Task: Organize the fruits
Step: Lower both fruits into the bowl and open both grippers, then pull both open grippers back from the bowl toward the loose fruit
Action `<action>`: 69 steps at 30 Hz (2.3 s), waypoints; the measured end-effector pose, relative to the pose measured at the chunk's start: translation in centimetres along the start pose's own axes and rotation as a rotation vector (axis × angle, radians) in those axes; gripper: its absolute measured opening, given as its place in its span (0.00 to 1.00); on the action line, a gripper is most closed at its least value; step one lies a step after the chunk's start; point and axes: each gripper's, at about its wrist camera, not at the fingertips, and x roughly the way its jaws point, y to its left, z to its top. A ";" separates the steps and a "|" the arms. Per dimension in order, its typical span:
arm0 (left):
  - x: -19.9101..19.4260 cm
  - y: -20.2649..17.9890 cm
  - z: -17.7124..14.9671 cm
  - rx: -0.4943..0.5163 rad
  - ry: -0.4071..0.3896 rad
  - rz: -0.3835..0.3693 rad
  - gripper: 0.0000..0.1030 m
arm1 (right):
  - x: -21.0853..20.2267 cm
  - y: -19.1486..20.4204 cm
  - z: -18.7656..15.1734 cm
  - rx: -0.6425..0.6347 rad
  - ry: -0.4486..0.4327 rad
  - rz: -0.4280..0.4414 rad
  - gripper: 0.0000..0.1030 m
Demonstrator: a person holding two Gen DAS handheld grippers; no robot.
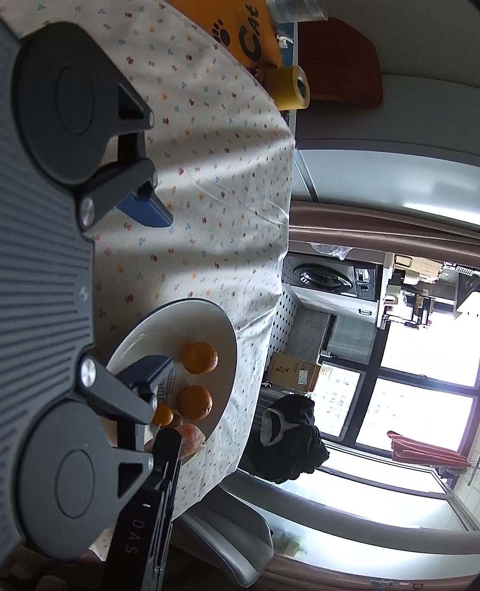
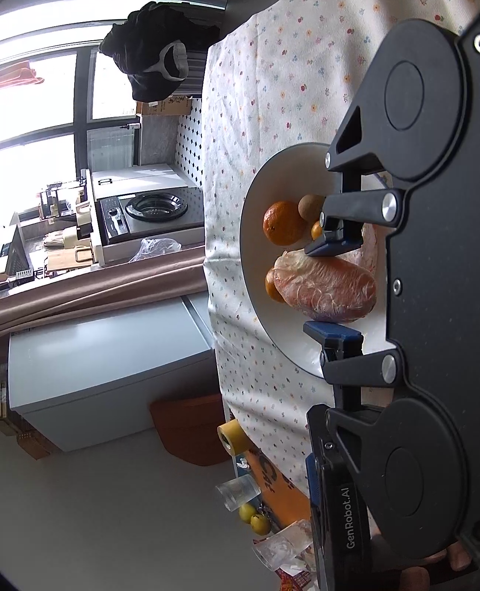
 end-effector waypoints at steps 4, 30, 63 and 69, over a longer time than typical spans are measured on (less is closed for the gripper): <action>-0.3 0.4 -0.1 -0.003 -0.001 0.014 0.77 | -0.4 0.3 0.2 0.017 -0.055 0.057 0.42; -4.6 -1.0 -2.4 0.049 -0.056 0.045 0.93 | -6.7 -1.5 -1.6 0.051 -0.111 -0.077 1.00; -10.9 0.8 -5.0 0.030 -0.075 0.013 0.95 | -13.3 -2.3 -5.0 0.100 -0.119 -0.134 1.00; -11.5 1.2 -5.4 0.028 -0.084 0.023 0.95 | -13.9 -1.7 -5.3 0.087 -0.108 -0.125 1.00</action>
